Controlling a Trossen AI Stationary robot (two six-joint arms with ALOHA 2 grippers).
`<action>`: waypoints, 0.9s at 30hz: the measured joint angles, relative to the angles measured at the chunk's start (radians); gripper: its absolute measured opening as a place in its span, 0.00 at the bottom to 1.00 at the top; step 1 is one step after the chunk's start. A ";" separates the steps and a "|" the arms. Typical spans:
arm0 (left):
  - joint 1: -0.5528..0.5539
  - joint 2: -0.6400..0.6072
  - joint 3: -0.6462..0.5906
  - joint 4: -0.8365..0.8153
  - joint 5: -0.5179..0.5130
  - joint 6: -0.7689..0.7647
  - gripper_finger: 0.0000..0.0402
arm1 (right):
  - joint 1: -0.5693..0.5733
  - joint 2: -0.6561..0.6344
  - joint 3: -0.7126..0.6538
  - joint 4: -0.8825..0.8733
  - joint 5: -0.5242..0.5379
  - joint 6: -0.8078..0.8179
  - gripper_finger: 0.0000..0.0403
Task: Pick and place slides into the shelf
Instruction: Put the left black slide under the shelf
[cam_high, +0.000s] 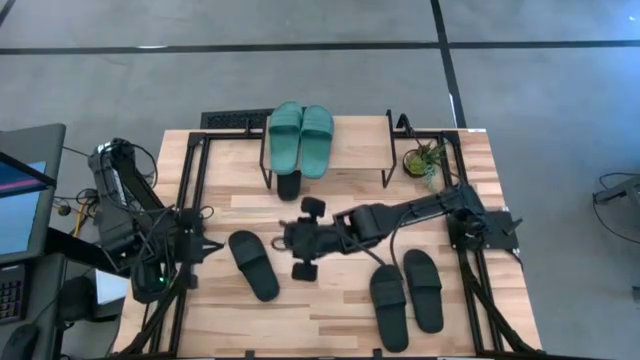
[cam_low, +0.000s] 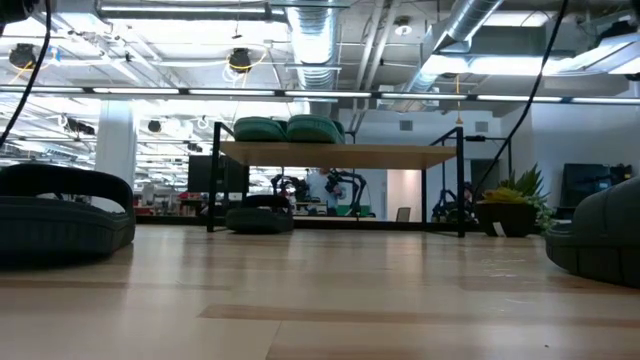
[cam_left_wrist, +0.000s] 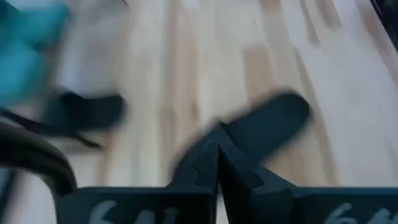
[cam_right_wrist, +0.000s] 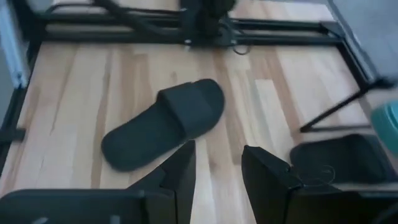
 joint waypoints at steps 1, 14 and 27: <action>0.001 0.004 0.000 -0.003 0.056 -0.006 0.00 | -0.006 0.000 0.000 -0.007 0.001 0.039 0.29; 0.033 0.190 -0.155 0.085 0.214 -0.187 0.03 | 0.035 -0.077 -0.001 -0.062 0.034 -0.072 0.29; 0.133 0.349 -0.333 0.450 0.315 -0.372 0.03 | 0.151 -0.209 0.000 -0.164 0.166 -0.085 0.29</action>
